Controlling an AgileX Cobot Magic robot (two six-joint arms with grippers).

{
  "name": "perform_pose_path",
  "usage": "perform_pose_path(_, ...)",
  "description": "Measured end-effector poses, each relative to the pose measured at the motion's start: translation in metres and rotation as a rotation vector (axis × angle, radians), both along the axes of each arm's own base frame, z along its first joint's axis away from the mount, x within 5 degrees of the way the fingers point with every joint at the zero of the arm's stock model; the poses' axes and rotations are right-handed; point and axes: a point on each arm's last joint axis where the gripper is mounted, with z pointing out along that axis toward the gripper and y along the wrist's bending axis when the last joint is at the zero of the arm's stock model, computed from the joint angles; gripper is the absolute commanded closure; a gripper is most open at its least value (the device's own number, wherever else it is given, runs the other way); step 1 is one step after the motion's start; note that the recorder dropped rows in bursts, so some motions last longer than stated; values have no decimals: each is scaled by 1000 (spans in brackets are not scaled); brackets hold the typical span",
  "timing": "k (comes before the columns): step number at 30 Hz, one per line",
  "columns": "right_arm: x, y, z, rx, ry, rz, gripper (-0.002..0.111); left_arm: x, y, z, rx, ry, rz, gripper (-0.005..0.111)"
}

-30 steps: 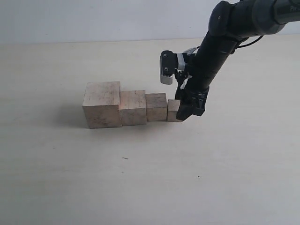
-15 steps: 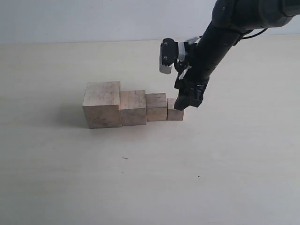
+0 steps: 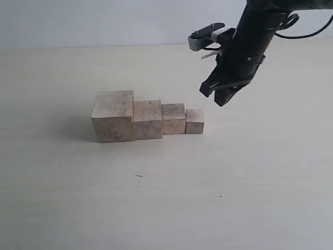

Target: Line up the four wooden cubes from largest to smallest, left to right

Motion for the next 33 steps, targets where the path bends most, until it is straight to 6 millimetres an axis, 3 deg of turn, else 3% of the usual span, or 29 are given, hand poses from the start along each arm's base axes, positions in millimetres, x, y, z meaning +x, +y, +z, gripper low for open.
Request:
perform_pose_path(2, 0, 0, -10, -10, 55, -167, 108, 0, 0, 0, 0, 0, 0, 107)
perform_pose_path(4, 1, 0, -16, -17, 79, -222, 108, 0, 0, 0, 0, 0, 0, 107)
perform_pose_path(9, 0, 1, -38, -51, 154, -244, 108, 0, 0, 0, 0, 0, 0, 107)
perform_pose_path(24, 3, 6, -68, -46, 199, -239, 108, 0, 0, 0, 0, 0, 0, 107)
perform_pose_path(33, 6, 13, -70, 33, 178, -223, 108, 0, 0, 0, 0, 0, 0, 107)
